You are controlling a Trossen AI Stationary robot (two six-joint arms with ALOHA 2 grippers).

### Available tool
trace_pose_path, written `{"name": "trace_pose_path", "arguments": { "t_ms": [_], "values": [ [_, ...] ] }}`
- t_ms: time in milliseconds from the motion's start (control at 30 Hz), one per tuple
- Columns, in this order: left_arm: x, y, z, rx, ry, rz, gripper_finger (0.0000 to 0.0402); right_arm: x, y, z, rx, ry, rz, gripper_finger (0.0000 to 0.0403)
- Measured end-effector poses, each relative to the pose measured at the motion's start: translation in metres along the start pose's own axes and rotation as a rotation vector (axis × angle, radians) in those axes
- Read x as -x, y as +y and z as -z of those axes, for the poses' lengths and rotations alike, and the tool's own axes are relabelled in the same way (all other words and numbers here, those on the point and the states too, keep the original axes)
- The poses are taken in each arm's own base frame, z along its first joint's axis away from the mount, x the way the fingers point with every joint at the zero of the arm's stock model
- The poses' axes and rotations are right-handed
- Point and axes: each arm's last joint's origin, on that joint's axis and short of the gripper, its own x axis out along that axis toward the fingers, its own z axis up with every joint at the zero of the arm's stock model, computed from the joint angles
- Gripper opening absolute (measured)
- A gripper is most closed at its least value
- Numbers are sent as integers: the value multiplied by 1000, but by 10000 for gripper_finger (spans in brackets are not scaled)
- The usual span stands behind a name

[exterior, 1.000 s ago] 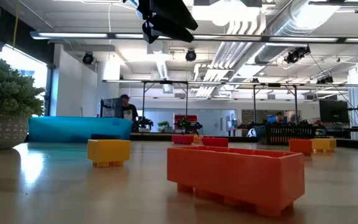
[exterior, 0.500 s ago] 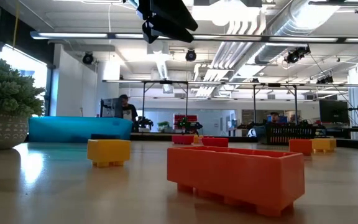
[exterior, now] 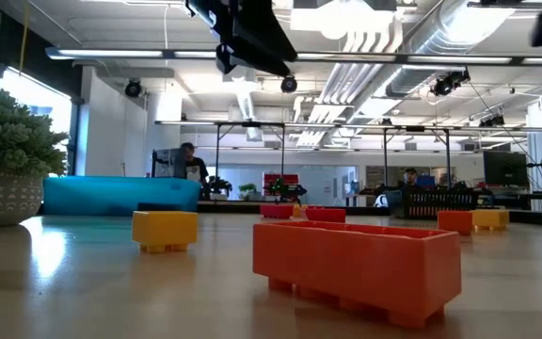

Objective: Sort & place blocks by color
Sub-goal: Put the yellow game piece into the black bin

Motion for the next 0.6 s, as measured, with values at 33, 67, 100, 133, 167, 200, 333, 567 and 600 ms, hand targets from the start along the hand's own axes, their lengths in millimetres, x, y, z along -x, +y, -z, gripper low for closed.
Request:
{"name": "trace_pose_path", "arguments": {
  "t_ms": [33,67,100,133,167,200,333,567,600],
  "values": [
    [0,2,0,4,0,-5,162,5,-5,-3,2,-29,6,155],
    [-1,4,-1,8,-1,-10,162,10,-11,-7,3,-55,11,155],
    [-1,6,-1,12,-1,-15,162,14,-16,-10,5,-80,18,155],
    [-1,8,-2,15,-1,-20,162,19,-22,-13,8,-102,26,155],
    [-2,10,-2,19,-2,-24,162,23,-28,-17,12,-121,35,155],
    [-2,12,-2,23,-2,-29,162,27,-33,-20,14,-142,45,155],
    [-3,22,-4,41,-4,-51,162,42,-57,-33,46,-212,83,155],
    [-4,39,-6,71,-6,-90,162,58,-101,-56,121,-230,141,155],
    [-5,42,-7,75,-7,-95,162,58,-107,-59,140,-213,142,155]
  ]
}}
